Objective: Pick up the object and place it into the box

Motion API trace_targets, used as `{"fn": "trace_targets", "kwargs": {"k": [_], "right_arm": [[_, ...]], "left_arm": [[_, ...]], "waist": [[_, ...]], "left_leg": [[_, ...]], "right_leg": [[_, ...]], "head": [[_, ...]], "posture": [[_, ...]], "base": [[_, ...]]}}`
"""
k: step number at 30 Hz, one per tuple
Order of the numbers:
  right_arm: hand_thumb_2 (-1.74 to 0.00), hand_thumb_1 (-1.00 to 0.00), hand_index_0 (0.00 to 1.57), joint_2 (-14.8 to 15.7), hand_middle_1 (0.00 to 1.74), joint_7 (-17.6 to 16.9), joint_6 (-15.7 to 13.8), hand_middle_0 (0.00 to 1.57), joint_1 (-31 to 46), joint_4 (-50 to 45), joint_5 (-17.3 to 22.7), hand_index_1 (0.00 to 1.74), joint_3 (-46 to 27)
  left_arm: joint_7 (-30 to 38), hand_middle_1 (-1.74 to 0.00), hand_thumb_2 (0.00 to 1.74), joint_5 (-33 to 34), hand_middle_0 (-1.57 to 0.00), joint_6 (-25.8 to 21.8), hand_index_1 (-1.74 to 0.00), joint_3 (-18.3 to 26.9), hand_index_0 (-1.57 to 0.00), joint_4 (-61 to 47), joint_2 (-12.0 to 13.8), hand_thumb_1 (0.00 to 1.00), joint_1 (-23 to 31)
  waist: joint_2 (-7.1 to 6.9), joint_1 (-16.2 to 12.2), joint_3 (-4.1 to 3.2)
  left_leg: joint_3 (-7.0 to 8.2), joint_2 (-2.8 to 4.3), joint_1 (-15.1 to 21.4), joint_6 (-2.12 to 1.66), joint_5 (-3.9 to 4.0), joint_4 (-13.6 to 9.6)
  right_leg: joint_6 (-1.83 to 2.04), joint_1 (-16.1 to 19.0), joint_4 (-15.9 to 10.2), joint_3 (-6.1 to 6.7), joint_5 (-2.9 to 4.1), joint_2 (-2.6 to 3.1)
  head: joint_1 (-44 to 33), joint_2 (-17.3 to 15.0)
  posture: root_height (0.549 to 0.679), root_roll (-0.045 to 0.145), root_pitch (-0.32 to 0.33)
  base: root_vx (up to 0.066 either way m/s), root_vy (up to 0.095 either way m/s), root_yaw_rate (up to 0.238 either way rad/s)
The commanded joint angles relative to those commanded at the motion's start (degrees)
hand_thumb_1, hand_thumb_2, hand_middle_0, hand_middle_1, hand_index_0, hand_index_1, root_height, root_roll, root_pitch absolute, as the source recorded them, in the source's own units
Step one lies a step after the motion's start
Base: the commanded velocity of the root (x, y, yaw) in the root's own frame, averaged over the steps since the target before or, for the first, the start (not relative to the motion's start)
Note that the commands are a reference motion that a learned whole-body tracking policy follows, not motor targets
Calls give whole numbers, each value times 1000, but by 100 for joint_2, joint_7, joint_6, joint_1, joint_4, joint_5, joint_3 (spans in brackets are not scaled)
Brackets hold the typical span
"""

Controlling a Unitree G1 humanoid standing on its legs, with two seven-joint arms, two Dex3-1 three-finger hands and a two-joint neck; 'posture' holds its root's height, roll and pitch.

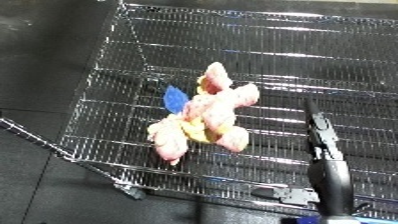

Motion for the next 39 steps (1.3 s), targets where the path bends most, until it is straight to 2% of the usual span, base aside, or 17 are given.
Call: {"fn": "trace_targets", "kwargs": {"k": [5,7,10,15,23,30,39], "right_arm": [[0,0,0,-591,0,68,169,0,-660,186,-284,0,425],[0,0,0,-862,0,93,244,0,-1006,393,-411,0,679],[0,0,0,-1197,0,131,342,0,-1529,800,-566,0,1093],[0,0,0,-1460,0,182,450,0,-2279,1441,-782,0,1700],[0,0,0,-1504,0,87,680,0,-3183,2316,-952,0,2313],[0,0,0,-1357,0,85,793,0,-4074,3461,-1213,0,2944],[0,0,0,-1052,0,167,945,0,-4608,4692,-1596,0,3364]], "left_arm": [[-75,-1740,1740,-95,-1570,-20,-1740,-145,-1570,-39,125,1000,42],[-105,-1740,1740,-126,-1570,-37,-1740,-231,-1570,-43,197,1000,47],[-132,-1740,1740,-165,-1570,-79,-1740,-310,-1570,-41,284,1000,32],[-147,-1740,1740,-196,-1570,-145,-1740,-426,-1570,-47,354,1000,39],[-87,-1740,1740,-244,-1570,-242,-1740,-638,-1570,-19,426,1000,88],[-62,-1740,1740,-301,-1570,-332,-1740,-786,-1570,-10,454,1000,89],[-68,-1740,1740,-338,-1570,-435,-1740,-910,-1570,-66,482,1000,175]], "waist": [[20,101,16],[31,163,23],[71,234,49],[142,328,92],[253,473,96],[362,560,96],[506,686,96]], "left_leg": [[-28,-10,-39,-13,12,24],[-42,-16,-57,-19,22,23],[-64,-29,-88,-25,31,26],[-103,-60,-175,-28,22,77],[-159,-106,-421,-32,28,170],[-199,-129,-674,-43,57,214],[-249,-158,-870,-60,64,268]], "right_leg": [[2,-48,29,-6,12,-14],[3,-65,38,-12,19,-21],[6,-100,56,-18,29,-33],[5,-167,87,-26,46,-45],[-19,-391,145,-26,81,-45],[-46,-640,177,-37,125,-31],[-74,-819,230,-54,121,-16]], "head": [[168,-60],[267,72],[362,95],[552,142],[840,206],[1069,302],[1391,414]], "posture": [[627,64,-108],[627,64,-106],[627,62,-101],[627,59,-92],[627,55,-66],[627,51,-34],[626,50,-10]], "base": [[13,-4,22],[16,-2,43],[17,4,40],[14,10,45],[11,14,18],[1,8,28],[8,2,19]]}}
